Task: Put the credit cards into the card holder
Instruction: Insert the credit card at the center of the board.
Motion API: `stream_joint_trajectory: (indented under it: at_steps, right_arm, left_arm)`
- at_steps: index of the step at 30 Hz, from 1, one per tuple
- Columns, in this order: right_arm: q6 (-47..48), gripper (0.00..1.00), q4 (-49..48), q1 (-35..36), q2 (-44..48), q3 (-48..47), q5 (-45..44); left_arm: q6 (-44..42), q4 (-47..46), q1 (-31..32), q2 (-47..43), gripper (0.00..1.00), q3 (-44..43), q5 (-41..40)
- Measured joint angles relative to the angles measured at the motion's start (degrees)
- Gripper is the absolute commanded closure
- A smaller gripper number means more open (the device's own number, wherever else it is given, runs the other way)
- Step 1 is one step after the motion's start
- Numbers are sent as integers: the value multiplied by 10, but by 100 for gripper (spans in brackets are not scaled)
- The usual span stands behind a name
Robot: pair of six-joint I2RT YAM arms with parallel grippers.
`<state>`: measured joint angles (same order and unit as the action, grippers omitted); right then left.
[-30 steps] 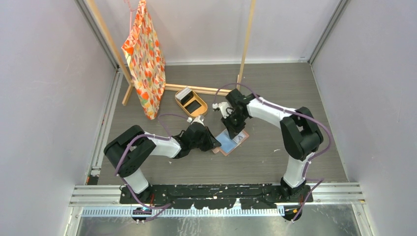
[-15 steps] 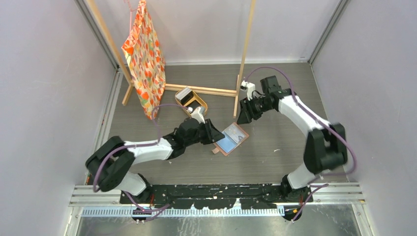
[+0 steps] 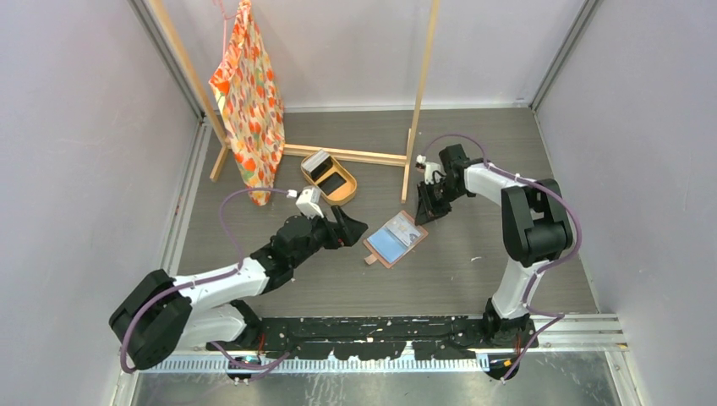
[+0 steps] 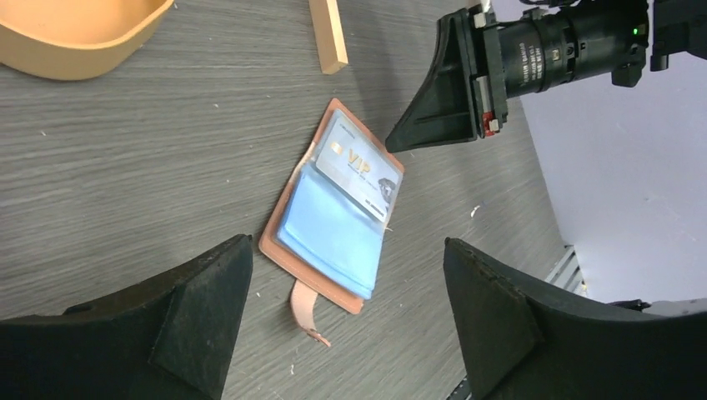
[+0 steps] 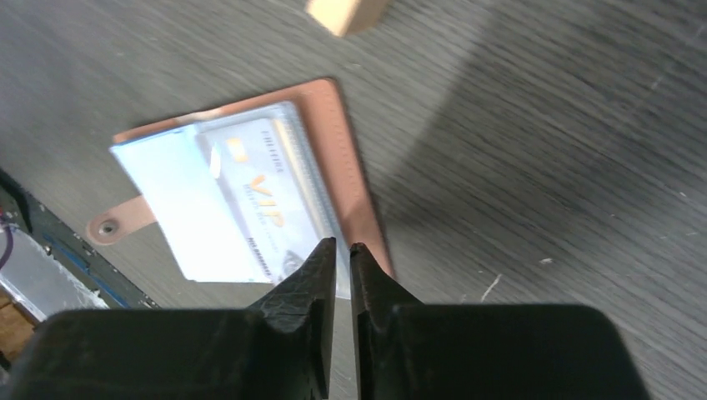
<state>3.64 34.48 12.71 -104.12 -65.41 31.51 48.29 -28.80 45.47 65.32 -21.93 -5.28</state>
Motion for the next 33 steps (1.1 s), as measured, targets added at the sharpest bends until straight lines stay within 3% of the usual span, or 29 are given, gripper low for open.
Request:
stream_joint_trajectory:
  at_steps: [2, 10, 16, 20, 28, 33]
  right_arm:
    - [-4, 90, 3, 0, -15, 0, -15]
    - [23, 95, 42, 11, -43, -29, -41]
    - [92, 96, 104, 65, -68, -56, -17]
    - [113, 95, 129, 90, -68, -56, 12]
    - [122, 94, 136, 90, -68, -56, 39]
    - [110, 94, 122, 90, -66, -56, 20]
  left_arm:
    - [6, 8, -5, 4, 34, -4, 10]
    - [54, -11, -5, 87, 54, -38, 76]
    - [95, -10, -5, 150, 65, -61, 93]
    - [113, 9, -5, 167, 77, -70, 90]
    - [113, 102, 6, 174, 84, -118, 60]
    - [113, 123, 13, 196, 93, -138, 55]
